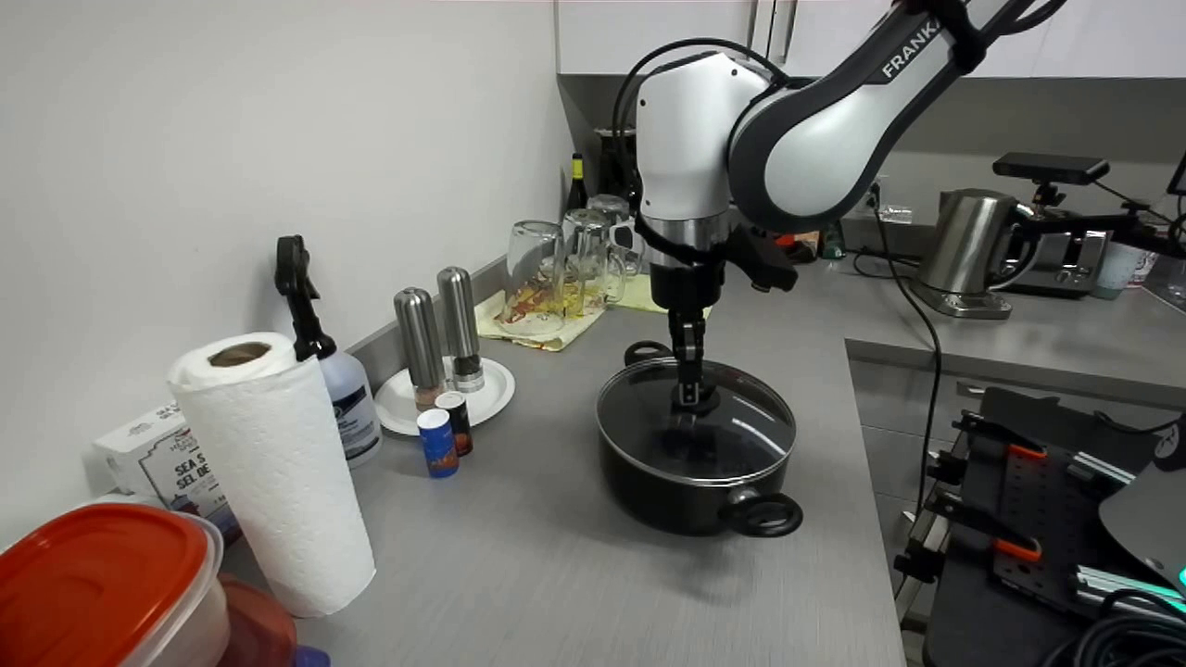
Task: Put the glass lid on the black pot.
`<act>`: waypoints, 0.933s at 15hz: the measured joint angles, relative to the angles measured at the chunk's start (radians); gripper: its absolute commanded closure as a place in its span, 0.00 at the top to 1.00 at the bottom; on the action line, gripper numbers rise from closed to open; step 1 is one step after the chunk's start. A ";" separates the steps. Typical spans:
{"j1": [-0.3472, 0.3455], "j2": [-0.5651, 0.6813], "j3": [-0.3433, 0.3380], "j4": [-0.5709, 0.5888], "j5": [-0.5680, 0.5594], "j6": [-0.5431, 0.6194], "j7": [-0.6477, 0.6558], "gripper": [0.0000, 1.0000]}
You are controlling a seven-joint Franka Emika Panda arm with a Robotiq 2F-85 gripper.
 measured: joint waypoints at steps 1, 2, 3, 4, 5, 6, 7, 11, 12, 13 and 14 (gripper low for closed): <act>-0.003 0.000 -0.002 0.000 0.000 0.001 0.000 0.24; -0.006 0.000 -0.003 0.000 0.000 0.001 0.000 0.24; -0.009 0.000 -0.003 0.000 0.000 0.002 0.000 0.24; -0.013 0.000 -0.004 0.000 0.000 0.002 0.000 0.24; -0.016 0.000 -0.004 0.000 0.000 0.003 0.000 0.24; -0.019 0.000 -0.004 0.000 0.000 0.003 0.000 0.24; -0.021 0.000 -0.005 0.000 0.000 0.003 0.000 0.24; -0.025 0.000 -0.005 0.000 0.000 0.003 0.000 0.24; -0.025 0.000 -0.004 0.000 0.000 0.003 0.000 0.24; -0.025 0.000 -0.003 0.000 0.000 0.003 -0.002 0.24; -0.024 0.000 -0.002 0.000 0.000 0.003 -0.006 0.24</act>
